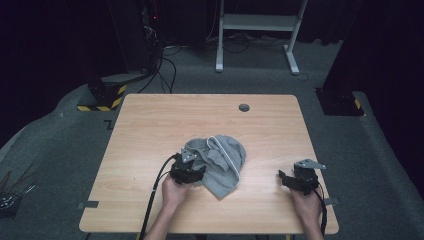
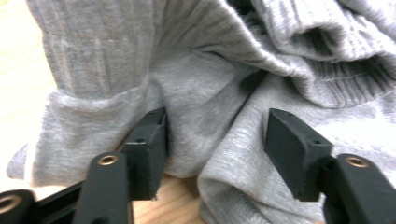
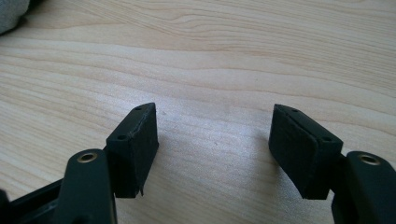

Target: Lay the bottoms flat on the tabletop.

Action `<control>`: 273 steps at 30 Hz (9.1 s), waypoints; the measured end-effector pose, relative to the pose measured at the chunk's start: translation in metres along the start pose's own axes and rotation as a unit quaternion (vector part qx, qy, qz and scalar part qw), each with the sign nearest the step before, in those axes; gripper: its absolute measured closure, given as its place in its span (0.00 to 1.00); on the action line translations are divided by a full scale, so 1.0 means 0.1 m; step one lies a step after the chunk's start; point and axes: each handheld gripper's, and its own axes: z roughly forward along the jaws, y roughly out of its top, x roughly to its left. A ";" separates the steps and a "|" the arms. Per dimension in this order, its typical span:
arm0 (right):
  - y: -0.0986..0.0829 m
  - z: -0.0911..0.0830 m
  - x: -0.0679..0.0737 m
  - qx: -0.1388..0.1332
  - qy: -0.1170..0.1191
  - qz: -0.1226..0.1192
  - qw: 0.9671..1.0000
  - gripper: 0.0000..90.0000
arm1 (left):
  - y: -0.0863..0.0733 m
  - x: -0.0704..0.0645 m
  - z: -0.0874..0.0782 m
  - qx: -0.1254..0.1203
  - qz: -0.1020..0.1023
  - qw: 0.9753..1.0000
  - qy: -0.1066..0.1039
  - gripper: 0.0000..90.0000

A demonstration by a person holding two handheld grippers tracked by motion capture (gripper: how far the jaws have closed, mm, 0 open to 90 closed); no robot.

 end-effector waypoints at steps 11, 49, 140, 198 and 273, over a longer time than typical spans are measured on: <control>0.00 0.00 0.00 0.001 0.001 -0.001 1.000 0.37 | 0.03 -0.23 -0.29 -0.021 0.017 0.999 -0.029 0.39; 0.00 0.00 0.00 0.001 0.003 -0.001 1.000 0.36 | 0.01 -0.94 0.22 0.035 0.116 0.991 -0.063 0.59; 0.54 -0.09 0.74 -0.061 0.176 -0.084 0.979 0.97 | -0.02 0.28 -0.66 -0.065 0.001 0.998 -0.021 0.81; 0.75 0.54 0.94 0.019 0.136 -0.087 0.987 0.90 | -0.10 0.20 -0.57 -0.074 -0.030 0.995 -0.063 0.95; 0.59 0.09 1.07 0.004 0.269 -0.112 0.957 0.83 | -0.34 0.40 -0.23 0.020 -0.033 0.999 -0.006 0.42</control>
